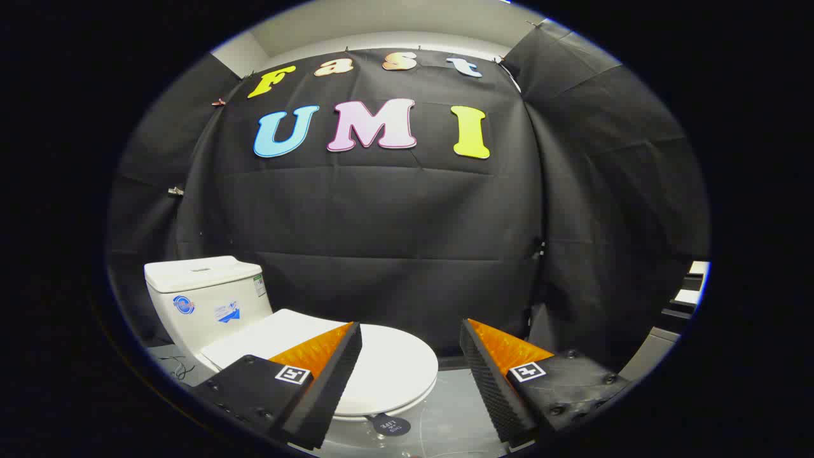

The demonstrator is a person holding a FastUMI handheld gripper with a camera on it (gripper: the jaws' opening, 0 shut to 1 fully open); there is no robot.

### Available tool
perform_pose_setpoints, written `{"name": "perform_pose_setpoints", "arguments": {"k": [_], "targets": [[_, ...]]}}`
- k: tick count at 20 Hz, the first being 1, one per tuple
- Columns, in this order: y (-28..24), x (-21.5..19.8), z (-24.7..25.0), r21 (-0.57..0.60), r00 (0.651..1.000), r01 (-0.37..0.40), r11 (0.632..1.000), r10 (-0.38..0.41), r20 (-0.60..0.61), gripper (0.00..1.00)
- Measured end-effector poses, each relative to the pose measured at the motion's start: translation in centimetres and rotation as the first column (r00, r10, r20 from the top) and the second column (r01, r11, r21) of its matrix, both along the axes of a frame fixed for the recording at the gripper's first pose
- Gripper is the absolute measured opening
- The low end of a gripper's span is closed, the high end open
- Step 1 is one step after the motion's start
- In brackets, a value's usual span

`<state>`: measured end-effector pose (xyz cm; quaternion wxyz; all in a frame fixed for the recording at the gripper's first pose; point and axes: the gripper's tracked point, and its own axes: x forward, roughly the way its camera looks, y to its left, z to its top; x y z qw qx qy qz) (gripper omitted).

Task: Open the toilet lid.

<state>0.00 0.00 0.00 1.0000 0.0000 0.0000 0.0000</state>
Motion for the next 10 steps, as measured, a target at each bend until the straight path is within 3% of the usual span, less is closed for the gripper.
{"name": "perform_pose_setpoints", "arguments": {"k": [10], "targets": [[-0.10,0.08,-0.18,-0.005,1.000,0.002,1.000,-0.002,-0.009,0.97]]}}
